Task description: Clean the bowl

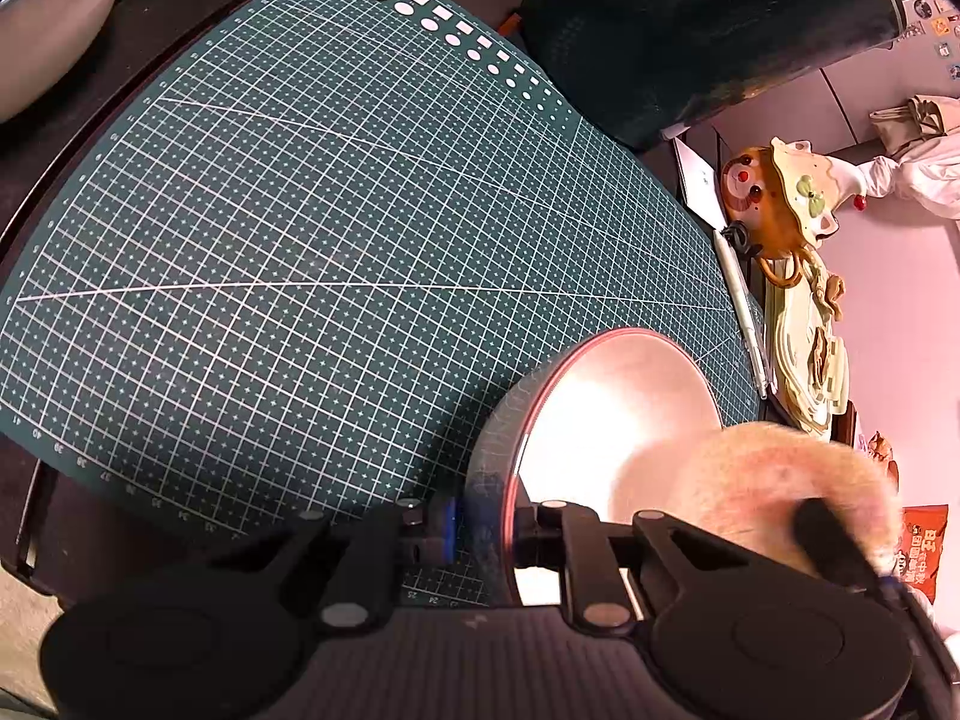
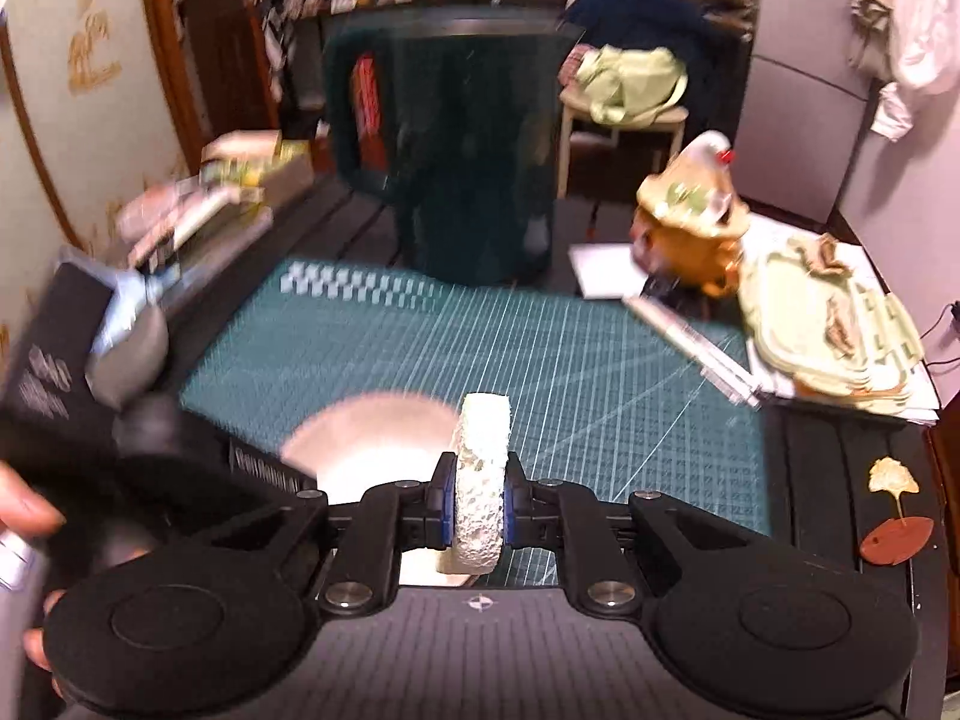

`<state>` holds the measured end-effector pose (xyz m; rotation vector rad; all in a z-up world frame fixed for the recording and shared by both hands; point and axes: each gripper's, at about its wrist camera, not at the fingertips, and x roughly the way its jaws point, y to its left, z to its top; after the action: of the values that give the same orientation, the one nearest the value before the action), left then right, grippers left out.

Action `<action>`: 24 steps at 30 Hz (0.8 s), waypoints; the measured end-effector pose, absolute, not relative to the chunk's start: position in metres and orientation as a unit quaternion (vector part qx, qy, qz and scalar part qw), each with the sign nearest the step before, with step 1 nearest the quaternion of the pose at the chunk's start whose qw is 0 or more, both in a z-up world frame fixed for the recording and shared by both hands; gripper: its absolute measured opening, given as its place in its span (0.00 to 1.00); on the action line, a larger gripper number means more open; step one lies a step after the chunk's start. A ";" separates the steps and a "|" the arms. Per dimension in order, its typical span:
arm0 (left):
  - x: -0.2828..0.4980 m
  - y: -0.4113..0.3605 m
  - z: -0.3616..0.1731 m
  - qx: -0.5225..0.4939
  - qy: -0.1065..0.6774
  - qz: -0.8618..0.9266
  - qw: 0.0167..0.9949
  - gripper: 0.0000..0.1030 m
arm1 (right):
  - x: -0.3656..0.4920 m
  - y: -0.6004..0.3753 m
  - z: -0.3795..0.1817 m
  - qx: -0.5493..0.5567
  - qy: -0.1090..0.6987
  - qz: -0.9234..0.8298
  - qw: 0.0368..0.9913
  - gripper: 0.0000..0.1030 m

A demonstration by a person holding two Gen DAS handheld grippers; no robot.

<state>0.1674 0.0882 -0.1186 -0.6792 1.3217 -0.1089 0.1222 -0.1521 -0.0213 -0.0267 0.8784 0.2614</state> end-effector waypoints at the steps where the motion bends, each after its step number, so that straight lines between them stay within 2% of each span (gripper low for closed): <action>1: 0.168 0.088 -0.119 -0.309 0.601 -0.050 0.735 0.16 | 0.122 -0.153 -0.021 -0.011 0.423 0.126 0.897 0.12; 15: 0.171 0.087 -0.120 -0.308 0.601 -0.049 0.736 0.16 | 0.125 -0.159 -0.017 0.020 0.414 0.117 0.902 0.12; 21: 0.172 0.087 -0.119 -0.309 0.602 -0.049 0.735 0.16 | 0.128 -0.142 -0.037 -0.006 0.427 0.123 0.896 0.12; 24: 0.172 0.086 -0.119 -0.310 0.603 -0.049 0.734 0.16 | 0.129 -0.148 -0.026 0.015 0.408 0.122 0.904 0.12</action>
<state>0.1721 0.0861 -0.1189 -0.6807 1.3251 -0.1083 0.1285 -0.1479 -0.0261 0.0309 0.8439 0.2523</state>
